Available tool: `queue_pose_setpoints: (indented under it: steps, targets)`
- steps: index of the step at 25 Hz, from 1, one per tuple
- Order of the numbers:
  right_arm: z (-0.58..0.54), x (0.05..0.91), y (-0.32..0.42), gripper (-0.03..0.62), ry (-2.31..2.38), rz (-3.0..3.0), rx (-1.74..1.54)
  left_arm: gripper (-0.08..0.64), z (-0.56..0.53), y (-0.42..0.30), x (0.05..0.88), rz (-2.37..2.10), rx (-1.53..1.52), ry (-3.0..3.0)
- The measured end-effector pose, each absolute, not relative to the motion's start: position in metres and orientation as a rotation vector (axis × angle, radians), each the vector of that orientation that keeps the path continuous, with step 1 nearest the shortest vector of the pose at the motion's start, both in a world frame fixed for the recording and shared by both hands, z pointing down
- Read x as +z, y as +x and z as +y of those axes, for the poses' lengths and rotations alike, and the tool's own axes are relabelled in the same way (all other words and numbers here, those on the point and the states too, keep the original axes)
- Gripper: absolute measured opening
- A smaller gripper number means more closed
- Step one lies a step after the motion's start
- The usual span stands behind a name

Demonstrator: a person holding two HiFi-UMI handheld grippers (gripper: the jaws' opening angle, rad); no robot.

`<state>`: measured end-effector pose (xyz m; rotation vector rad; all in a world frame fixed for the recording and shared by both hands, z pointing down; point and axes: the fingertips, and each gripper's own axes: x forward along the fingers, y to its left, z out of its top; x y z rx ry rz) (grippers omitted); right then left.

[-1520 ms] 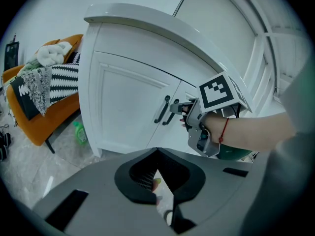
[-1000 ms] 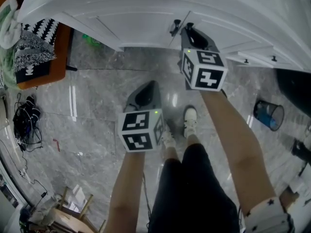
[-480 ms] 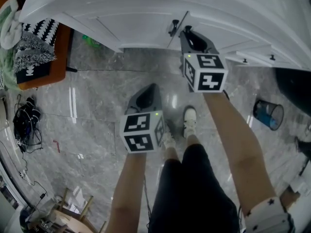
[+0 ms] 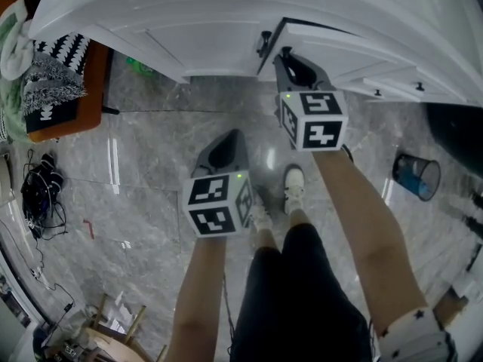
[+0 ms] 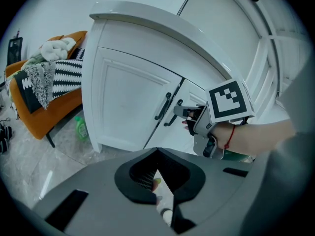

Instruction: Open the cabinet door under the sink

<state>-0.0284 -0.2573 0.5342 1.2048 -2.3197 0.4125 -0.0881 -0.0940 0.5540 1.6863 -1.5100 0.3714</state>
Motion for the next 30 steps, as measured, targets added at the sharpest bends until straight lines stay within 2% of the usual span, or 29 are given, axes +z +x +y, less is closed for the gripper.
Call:
queue_pose_setpoints:
  steps: [30]
  targets:
    - [-0.208,0.533,-0.008,0.046,1.251,-2.296,0.444,0.003,-0.08,-0.071,0.543,-1.49,0.392,1.719]
